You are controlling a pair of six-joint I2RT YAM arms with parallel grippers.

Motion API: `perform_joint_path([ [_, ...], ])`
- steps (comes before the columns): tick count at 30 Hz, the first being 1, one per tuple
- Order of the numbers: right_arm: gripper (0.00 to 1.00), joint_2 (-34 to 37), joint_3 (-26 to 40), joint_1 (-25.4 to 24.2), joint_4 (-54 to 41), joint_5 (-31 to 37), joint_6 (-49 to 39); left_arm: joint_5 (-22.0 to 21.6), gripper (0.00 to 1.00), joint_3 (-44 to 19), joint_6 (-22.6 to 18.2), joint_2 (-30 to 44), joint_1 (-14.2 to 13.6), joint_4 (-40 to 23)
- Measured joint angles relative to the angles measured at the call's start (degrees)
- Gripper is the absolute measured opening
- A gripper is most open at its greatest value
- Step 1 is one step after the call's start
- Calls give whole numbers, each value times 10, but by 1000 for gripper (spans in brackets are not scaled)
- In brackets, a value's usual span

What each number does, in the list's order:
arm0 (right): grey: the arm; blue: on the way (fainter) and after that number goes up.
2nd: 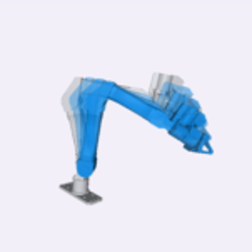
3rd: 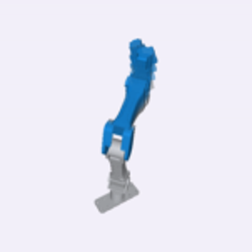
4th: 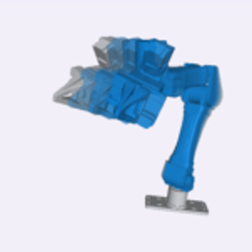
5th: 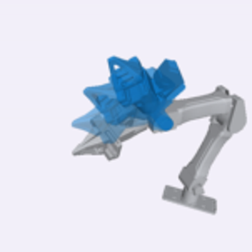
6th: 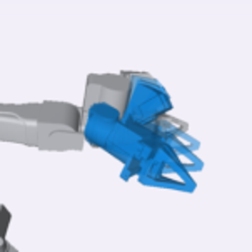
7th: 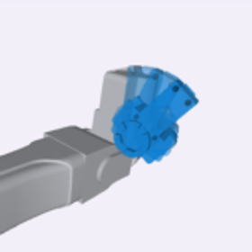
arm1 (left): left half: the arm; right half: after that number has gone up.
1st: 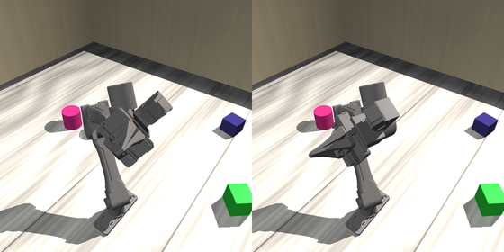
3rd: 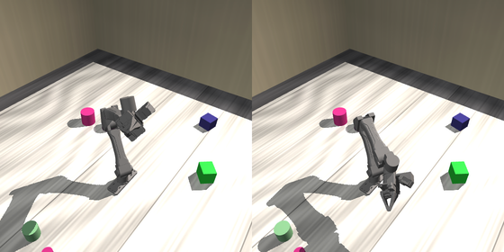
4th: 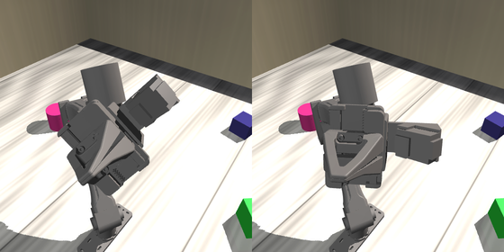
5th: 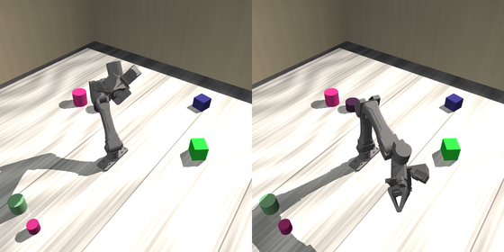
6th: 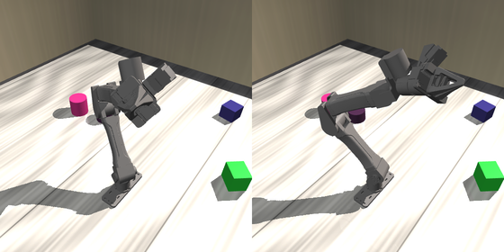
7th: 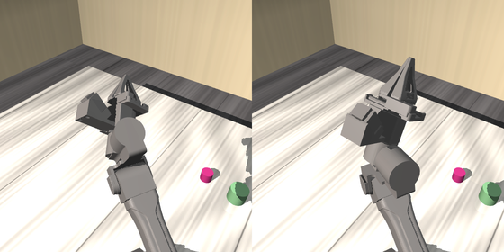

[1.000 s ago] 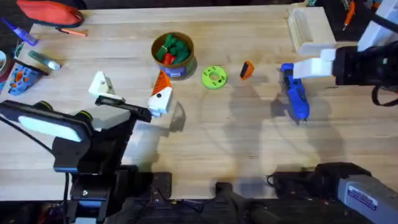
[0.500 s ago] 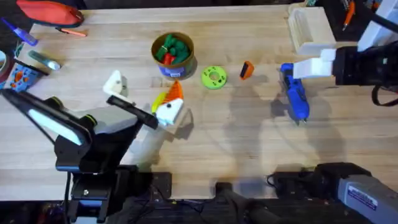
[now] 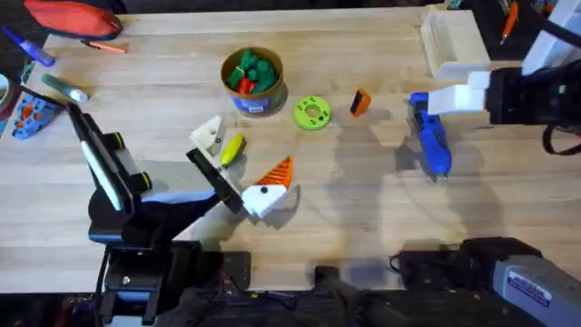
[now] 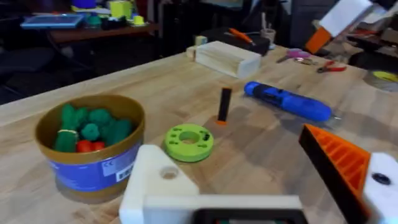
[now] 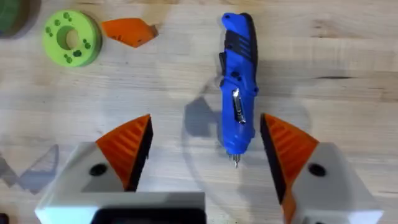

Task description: Pick up the gripper from the table and insert it into the empty holder that is missing its gripper. Then pick up a screw, insert it into the mounting hole, and use the screwdriver to tighten it. Finally, clean up the table by picking up the vegetable and placing it into the bucket.

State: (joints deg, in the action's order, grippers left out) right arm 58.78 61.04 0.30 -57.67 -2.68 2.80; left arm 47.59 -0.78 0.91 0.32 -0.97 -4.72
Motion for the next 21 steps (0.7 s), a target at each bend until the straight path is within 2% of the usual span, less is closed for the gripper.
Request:
perform_joint_path([
  [4,992,0,0,0,0,0,0,40,986,0,0,0,0,-4],
  [8,992,0,0,0,0,0,0,93,986,0,0,0,0,-12],
  [9,992,0,0,0,0,0,0,119,987,0,-3,0,0,-15],
  [14,992,0,0,0,0,0,0,139,986,0,-32,0,0,-18],
  [21,992,0,0,0,0,0,0,149,986,0,-48,0,0,-20],
])
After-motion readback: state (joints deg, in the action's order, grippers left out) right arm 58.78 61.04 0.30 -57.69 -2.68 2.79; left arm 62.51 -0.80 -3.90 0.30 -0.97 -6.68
